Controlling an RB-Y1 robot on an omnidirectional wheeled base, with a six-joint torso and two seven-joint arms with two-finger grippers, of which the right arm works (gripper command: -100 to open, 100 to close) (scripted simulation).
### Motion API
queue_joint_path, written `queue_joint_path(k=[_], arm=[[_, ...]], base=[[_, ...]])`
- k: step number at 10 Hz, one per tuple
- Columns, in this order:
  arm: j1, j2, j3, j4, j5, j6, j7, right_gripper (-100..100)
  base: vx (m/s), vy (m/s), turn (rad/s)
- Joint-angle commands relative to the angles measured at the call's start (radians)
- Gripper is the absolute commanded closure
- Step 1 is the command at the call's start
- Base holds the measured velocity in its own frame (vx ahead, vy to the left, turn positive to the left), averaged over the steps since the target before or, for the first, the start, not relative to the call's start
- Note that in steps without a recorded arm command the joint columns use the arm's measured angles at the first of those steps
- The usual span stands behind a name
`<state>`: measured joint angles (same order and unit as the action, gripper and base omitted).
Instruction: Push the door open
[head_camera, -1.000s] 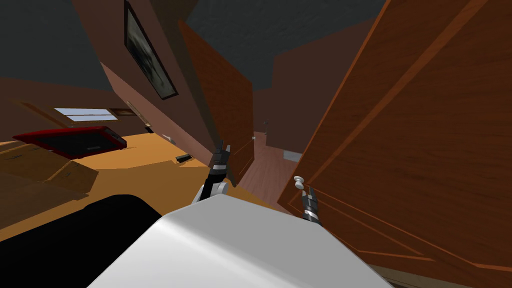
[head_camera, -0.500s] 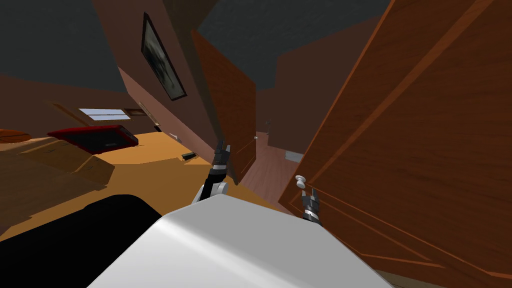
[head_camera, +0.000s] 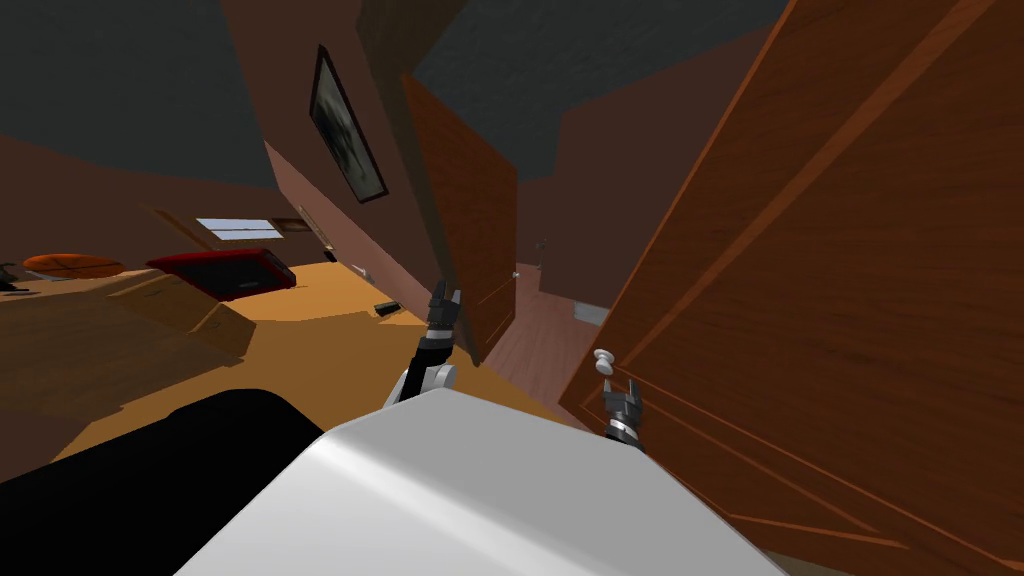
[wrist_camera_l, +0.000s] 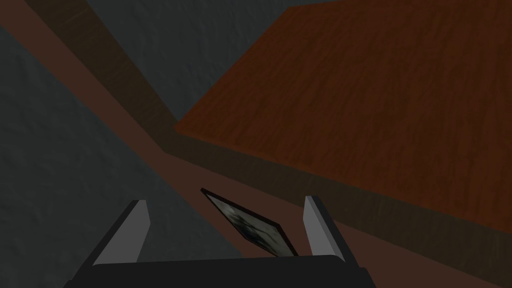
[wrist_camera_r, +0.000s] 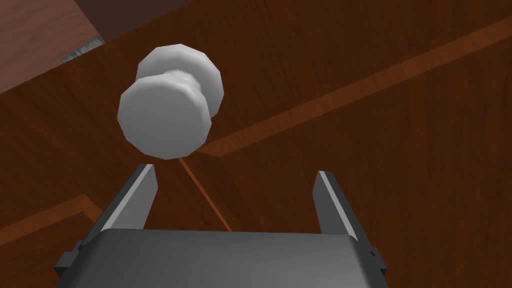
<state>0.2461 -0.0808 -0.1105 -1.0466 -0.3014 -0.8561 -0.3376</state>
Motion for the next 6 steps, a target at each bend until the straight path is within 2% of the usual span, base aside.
queue_joint_path(k=[1, 3, 4, 5, 6], arm=[[-0.002, -0.001, 0.002, 0.002, -0.012, 0.000, -0.031, -100], [-0.004, 0.000, 0.009, 0.004, -0.057, 0.002, -0.096, -100], [-0.004, 0.000, 0.009, 0.004, -0.057, 0.002, -0.114, -100], [-0.005, 0.001, 0.013, 0.004, -0.079, 0.003, -0.148, -100], [-0.005, 0.001, 0.013, 0.004, -0.079, 0.003, -0.156, -100]], base=[[-0.030, 0.006, 0.039], [-0.050, 0.012, 0.099], [-0.047, 0.001, 0.036], [-0.045, 0.005, 0.070], [-0.038, 0.006, 0.040]])
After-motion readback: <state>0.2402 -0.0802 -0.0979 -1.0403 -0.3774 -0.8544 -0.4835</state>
